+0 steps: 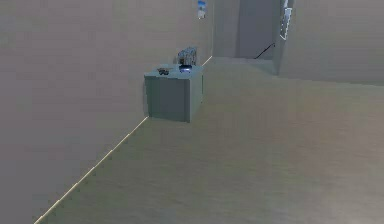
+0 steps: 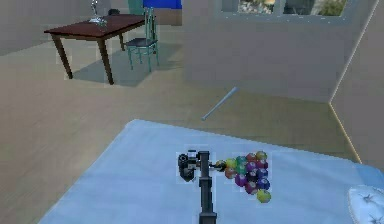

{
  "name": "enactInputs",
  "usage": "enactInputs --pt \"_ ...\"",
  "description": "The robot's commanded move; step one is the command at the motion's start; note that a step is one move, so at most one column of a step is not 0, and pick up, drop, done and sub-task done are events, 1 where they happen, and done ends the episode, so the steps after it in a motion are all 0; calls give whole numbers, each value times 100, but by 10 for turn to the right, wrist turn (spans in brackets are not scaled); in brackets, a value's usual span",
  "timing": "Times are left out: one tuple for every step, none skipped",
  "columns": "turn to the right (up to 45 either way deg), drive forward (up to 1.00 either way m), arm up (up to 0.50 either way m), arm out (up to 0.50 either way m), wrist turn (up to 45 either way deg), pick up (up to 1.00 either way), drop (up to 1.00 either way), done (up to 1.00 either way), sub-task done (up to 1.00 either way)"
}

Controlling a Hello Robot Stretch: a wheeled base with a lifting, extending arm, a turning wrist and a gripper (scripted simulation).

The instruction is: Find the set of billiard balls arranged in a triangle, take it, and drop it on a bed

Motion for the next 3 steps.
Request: enactInputs --pt "0 0 -32 0 0 0 0 0 0" --pt "0 0 0 0 0 0 100 0 0" --pt "0 0 10 0 0 0 0 0 0"
